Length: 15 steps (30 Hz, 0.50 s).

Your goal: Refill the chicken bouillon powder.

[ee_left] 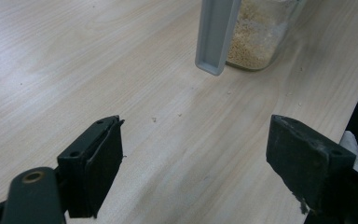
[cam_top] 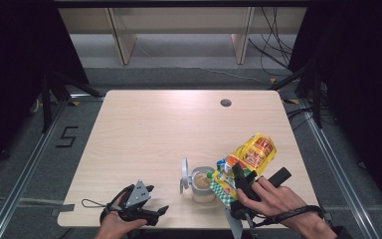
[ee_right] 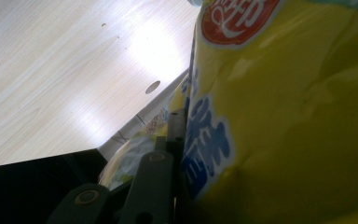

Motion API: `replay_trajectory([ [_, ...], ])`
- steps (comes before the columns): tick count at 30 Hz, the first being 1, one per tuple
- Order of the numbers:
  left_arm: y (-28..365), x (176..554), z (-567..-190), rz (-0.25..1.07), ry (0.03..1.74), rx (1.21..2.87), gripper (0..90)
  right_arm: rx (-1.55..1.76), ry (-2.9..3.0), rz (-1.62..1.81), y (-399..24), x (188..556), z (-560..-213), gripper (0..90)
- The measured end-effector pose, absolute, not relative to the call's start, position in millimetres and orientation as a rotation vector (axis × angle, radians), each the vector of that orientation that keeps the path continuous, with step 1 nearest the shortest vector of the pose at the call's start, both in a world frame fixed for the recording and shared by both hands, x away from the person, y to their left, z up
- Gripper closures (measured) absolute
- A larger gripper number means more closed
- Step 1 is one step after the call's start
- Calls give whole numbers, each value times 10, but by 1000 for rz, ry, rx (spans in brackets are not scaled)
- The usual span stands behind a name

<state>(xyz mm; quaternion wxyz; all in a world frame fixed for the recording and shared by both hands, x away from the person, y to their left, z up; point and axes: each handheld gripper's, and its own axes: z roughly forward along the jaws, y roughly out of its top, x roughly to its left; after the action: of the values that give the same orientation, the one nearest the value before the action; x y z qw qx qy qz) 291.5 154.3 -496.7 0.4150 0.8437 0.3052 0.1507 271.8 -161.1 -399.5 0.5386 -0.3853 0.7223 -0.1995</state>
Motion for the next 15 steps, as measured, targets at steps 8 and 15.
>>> replay_trajectory([
  [8, 1543, 2915, -4967, 378, 767, 2119, 184, -900, 1732, -456, -1619, 2718, -4006, 792],
  [15, 1540, 2913, -4968, 373, 768, 2116, 184, -914, 1725, -474, -1611, 2717, -4005, 792],
])
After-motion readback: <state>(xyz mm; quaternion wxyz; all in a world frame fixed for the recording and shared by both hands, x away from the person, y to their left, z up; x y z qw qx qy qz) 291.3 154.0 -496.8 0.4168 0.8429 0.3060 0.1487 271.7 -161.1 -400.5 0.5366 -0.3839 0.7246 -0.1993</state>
